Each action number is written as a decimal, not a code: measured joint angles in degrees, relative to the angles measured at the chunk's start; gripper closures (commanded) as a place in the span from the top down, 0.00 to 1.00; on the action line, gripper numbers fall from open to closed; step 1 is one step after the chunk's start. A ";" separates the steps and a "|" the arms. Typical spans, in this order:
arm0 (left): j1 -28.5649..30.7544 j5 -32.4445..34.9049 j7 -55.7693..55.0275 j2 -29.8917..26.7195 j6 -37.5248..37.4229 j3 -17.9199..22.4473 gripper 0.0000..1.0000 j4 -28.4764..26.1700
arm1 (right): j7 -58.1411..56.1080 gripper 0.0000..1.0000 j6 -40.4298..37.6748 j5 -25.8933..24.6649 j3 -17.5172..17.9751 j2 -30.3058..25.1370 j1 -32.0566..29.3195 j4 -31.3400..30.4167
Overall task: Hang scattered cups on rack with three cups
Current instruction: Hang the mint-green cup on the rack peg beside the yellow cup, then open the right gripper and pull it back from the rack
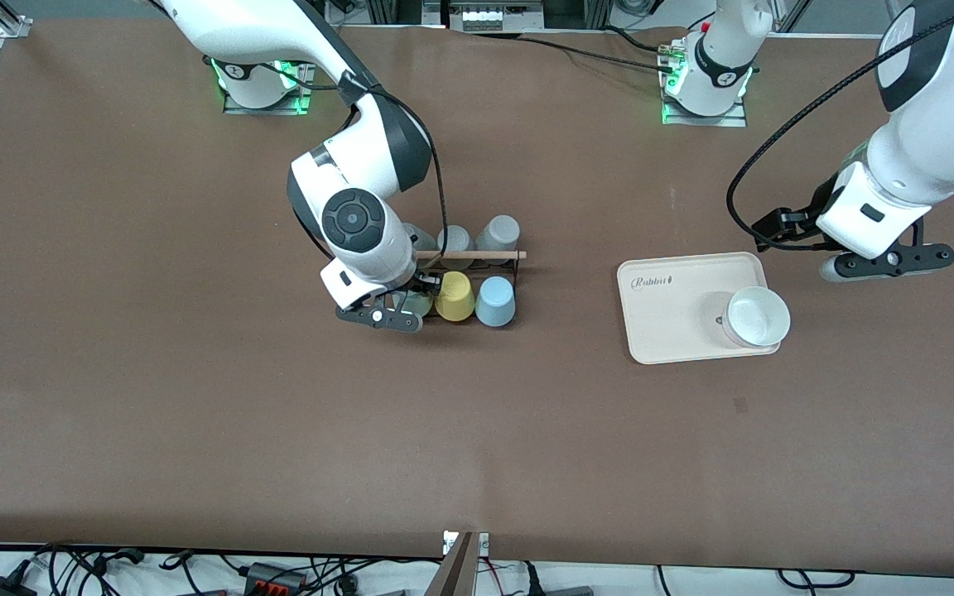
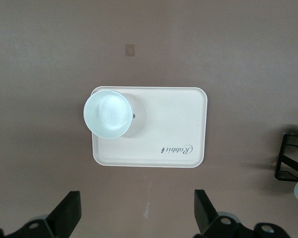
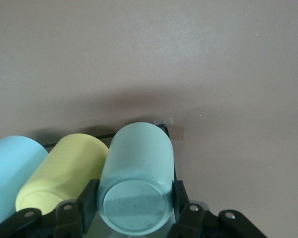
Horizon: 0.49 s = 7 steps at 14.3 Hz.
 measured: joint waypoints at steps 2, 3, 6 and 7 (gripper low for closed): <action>0.15 0.00 0.00 0.00 0.05 0.00 1.00 0.00 | 0.00 0.40 0.37 0.00 0.00 0.62 0.19 0.00; 0.20 0.00 0.00 0.00 0.13 0.00 1.00 0.00 | 0.00 0.44 0.45 0.00 0.00 0.86 0.24 0.00; 0.21 0.00 0.00 0.00 0.18 0.00 1.00 0.00 | 0.01 0.93 0.62 0.00 -0.07 1.09 0.24 0.04; 0.21 0.00 0.00 0.00 0.18 0.00 1.00 0.00 | 0.00 1.00 0.62 0.00 -0.22 1.09 0.23 0.09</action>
